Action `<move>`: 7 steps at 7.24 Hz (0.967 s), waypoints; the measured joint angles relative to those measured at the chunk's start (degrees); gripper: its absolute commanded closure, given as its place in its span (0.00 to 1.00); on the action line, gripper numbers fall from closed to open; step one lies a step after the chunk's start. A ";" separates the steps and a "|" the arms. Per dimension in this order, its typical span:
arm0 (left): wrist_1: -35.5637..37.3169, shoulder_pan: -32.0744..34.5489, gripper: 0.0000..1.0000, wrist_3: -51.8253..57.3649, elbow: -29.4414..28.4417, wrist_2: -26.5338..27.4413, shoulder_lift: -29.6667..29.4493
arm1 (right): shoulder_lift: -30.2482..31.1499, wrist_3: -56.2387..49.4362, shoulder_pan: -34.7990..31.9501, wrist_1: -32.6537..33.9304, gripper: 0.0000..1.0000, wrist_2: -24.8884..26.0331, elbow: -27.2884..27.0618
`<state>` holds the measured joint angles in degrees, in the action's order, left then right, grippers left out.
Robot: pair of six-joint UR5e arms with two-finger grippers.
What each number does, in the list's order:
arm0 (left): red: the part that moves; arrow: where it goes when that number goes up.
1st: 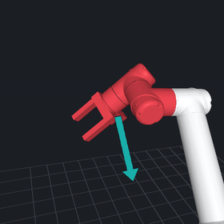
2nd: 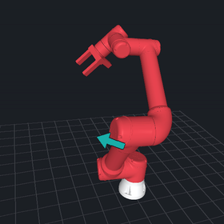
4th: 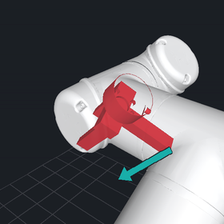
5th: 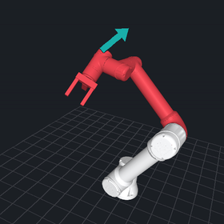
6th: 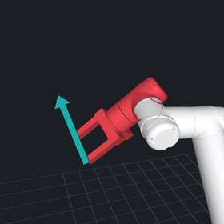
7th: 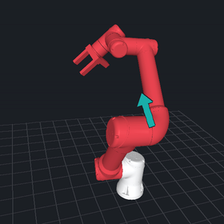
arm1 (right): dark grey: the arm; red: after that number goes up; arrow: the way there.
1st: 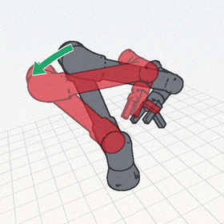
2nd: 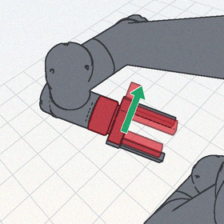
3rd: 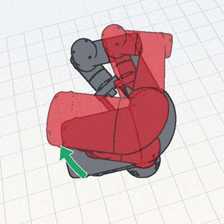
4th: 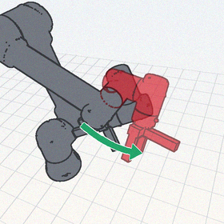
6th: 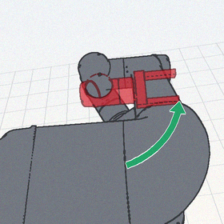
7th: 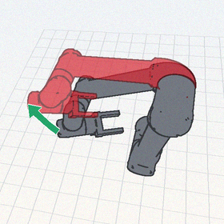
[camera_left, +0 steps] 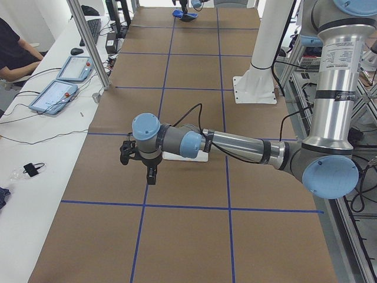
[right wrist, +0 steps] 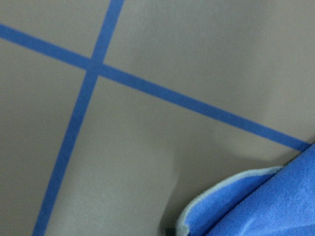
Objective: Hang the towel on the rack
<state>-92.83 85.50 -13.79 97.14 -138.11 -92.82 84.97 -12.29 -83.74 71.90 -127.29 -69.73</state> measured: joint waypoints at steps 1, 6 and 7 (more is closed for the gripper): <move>0.01 -0.03 0.01 0.00 0.43 -0.71 -0.05 | -2.28 0.01 -1.95 1.47 1.00 -2.92 -0.66; 0.04 -1.09 0.01 -17.10 1.63 -3.88 -7.00 | -14.22 11.96 -2.39 18.66 1.00 -14.13 -15.35; 0.08 -3.03 0.01 -23.31 1.57 -3.89 -9.60 | -14.89 20.62 -0.32 19.60 1.00 -14.81 -20.57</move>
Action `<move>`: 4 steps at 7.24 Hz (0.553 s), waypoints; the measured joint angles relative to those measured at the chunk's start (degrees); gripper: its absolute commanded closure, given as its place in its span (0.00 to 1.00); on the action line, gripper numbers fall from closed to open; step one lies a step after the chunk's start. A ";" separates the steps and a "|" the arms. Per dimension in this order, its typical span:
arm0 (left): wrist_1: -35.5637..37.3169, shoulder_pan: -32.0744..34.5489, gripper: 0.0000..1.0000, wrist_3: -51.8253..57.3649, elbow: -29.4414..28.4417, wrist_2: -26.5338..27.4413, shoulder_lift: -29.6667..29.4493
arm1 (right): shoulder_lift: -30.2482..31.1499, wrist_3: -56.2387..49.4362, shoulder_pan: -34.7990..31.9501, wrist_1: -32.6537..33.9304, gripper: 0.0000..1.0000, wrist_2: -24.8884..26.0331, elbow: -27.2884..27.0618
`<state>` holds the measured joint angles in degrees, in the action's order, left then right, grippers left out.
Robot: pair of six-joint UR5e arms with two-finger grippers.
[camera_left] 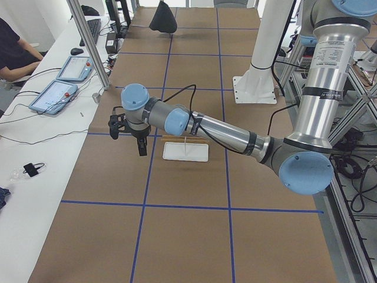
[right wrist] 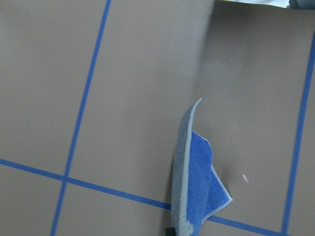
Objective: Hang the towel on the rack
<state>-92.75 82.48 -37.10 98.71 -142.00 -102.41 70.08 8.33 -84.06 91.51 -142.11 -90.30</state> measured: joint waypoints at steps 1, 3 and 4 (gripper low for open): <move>0.06 -2.62 0.01 -6.42 -0.01 0.03 -2.86 | -0.58 9.08 2.54 0.18 1.00 -0.23 -4.77; 0.05 -8.36 0.01 -19.42 0.07 0.00 -9.32 | -3.03 24.68 7.28 0.06 1.00 -0.28 -12.17; -0.34 -11.55 0.01 -26.01 0.13 -0.02 -12.67 | -4.04 28.20 9.54 -0.44 1.00 -0.28 -14.78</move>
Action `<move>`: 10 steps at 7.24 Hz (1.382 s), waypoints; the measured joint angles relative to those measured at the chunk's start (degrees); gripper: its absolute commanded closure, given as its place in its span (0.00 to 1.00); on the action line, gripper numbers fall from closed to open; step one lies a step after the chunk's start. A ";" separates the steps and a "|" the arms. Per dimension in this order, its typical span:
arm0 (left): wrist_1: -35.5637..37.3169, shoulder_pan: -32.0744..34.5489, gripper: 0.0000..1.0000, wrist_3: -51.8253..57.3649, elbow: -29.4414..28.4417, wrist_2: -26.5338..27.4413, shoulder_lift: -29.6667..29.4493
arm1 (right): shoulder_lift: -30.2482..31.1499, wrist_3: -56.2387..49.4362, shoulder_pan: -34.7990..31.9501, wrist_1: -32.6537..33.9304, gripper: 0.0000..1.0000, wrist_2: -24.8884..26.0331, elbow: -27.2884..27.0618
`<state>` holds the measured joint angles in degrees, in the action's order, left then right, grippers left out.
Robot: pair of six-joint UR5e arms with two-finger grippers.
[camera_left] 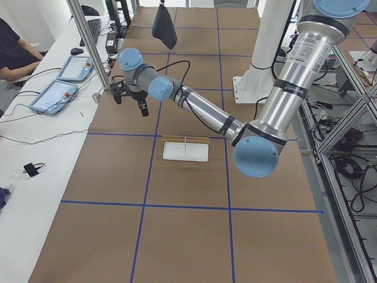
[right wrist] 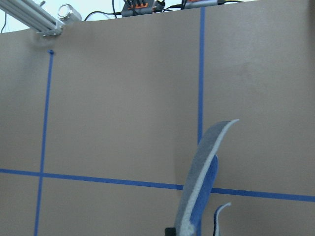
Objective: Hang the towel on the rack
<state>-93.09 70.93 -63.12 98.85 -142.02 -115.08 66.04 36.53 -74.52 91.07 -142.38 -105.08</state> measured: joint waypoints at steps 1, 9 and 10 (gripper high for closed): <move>-1.75 -3.73 0.01 -6.86 0.11 0.04 -2.88 | -0.56 1.35 2.83 -2.03 1.00 0.00 -2.34; -10.78 -19.86 0.01 -28.03 -3.11 3.08 -15.96 | -2.60 2.32 38.20 -9.90 1.00 29.67 -18.99; -11.80 -22.36 0.01 -29.90 -3.42 5.50 -17.25 | -3.11 2.32 38.92 -9.87 1.00 30.49 -19.03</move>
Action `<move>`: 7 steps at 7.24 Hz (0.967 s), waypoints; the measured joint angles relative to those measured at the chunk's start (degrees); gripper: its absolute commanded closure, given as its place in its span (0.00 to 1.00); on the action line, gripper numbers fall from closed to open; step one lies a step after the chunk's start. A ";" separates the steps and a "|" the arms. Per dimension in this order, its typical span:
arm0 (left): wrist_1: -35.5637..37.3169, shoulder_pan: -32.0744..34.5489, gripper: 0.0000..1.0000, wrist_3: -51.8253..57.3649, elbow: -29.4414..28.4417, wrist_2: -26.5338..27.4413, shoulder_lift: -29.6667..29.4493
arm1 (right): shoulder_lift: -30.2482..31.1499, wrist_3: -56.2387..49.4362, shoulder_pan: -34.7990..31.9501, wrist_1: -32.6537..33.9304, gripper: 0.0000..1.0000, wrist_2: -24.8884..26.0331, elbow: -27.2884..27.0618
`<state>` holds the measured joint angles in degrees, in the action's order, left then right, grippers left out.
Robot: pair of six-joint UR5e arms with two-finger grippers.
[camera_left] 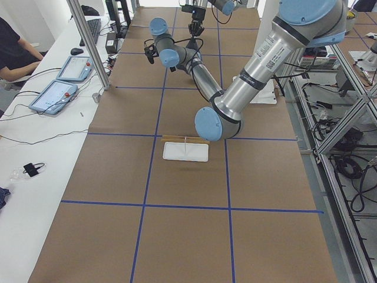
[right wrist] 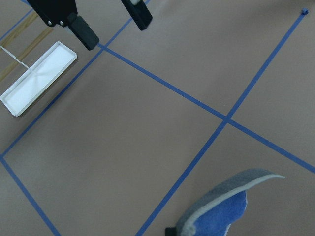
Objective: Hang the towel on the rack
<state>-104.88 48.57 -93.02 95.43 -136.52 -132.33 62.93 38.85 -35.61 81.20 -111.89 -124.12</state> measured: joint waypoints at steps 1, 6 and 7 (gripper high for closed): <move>-2.03 -2.35 0.01 -2.43 -1.10 2.78 -1.45 | -0.44 0.00 0.26 0.01 1.00 0.31 -0.08; -6.43 -7.12 0.01 -7.64 -9.67 8.13 -9.72 | -1.83 0.09 1.42 -0.07 1.00 0.44 -0.46; -6.46 -8.43 0.01 -7.68 -10.24 9.60 -10.45 | -2.04 0.09 1.59 -0.07 1.00 0.44 -0.47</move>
<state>-111.34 40.14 -100.70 85.19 -126.92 -142.78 60.89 38.94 -34.02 81.13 -111.45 -124.59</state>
